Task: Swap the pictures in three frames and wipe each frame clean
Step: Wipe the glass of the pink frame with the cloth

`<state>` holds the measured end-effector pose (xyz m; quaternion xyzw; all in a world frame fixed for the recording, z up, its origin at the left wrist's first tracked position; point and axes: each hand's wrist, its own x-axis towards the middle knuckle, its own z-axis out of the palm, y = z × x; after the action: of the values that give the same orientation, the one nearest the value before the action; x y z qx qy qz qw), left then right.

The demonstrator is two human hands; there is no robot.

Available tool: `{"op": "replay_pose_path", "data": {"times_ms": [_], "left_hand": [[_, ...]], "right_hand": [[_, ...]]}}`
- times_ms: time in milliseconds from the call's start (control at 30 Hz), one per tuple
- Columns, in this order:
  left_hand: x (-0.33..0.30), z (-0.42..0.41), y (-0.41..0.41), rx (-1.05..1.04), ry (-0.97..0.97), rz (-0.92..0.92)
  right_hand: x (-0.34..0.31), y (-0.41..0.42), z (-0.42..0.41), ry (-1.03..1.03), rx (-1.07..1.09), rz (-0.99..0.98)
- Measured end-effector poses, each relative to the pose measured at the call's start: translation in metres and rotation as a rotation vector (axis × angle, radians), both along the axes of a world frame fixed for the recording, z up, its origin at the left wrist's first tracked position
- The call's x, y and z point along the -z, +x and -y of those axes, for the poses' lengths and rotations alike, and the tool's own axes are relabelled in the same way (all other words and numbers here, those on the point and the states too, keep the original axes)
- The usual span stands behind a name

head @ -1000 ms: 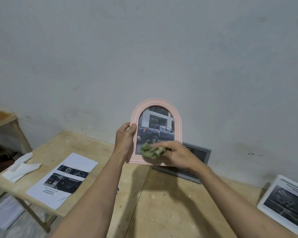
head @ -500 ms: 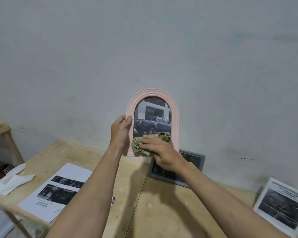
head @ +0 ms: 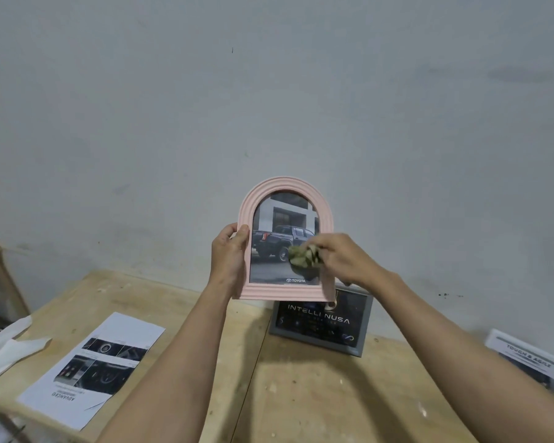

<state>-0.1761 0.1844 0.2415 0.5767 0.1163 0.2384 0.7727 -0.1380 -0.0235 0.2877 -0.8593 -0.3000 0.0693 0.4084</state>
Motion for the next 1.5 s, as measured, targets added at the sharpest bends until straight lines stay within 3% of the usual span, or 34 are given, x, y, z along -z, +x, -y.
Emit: {"op": "replay_pose_path", "data": {"times_ms": [33,100,233,333,633,833,900,967,1033,1100,1167,1233,1367,1500], "left_hand": [[-0.002,0.004,0.002,0.011,0.01,0.005],[-0.007,0.014,0.005,0.041,0.0,0.029],[-0.007,0.013,0.01,-0.039,0.015,0.005],[0.003,0.001,0.011,-0.086,-0.024,-0.029],[0.019,0.001,0.002,0.027,-0.078,-0.025],[0.024,-0.006,-0.002,0.01,-0.054,-0.063],[0.025,-0.009,-0.003,-0.019,-0.07,-0.062],[0.022,-0.01,-0.002,-0.035,-0.09,-0.046],[0.016,-0.004,0.0,-0.005,-0.078,-0.008],[0.009,0.006,0.001,0.058,-0.052,0.016],[0.003,0.016,0.003,0.106,-0.054,0.049],[-0.001,0.018,0.006,0.096,-0.069,0.086],[-0.002,-0.006,0.003,0.03,-0.152,0.091],[0.009,-0.024,0.001,-0.076,-0.072,0.05]], "right_hand": [[-0.004,-0.001,-0.009,0.131,0.067,-0.032],[-0.008,-0.01,-0.031,0.141,0.082,0.061],[0.013,-0.026,-0.058,-0.153,-0.134,0.287],[0.032,-0.028,-0.057,-0.344,-0.273,0.347],[0.018,-0.019,-0.04,-0.565,-0.352,0.453],[0.004,-0.006,-0.013,-0.799,-0.285,0.373],[-0.006,0.0,-0.004,-0.73,-0.21,0.23],[-0.023,0.004,-0.004,-0.44,-0.085,0.145],[-0.04,0.013,-0.016,-0.105,0.068,0.362],[-0.044,0.023,-0.033,0.061,0.187,0.615],[-0.032,0.028,-0.052,0.08,0.218,0.731],[-0.007,0.021,-0.068,0.028,0.08,0.755],[0.046,-0.006,-0.066,-0.127,-0.187,0.576],[0.074,-0.026,-0.043,-0.199,-0.364,0.455]]}}
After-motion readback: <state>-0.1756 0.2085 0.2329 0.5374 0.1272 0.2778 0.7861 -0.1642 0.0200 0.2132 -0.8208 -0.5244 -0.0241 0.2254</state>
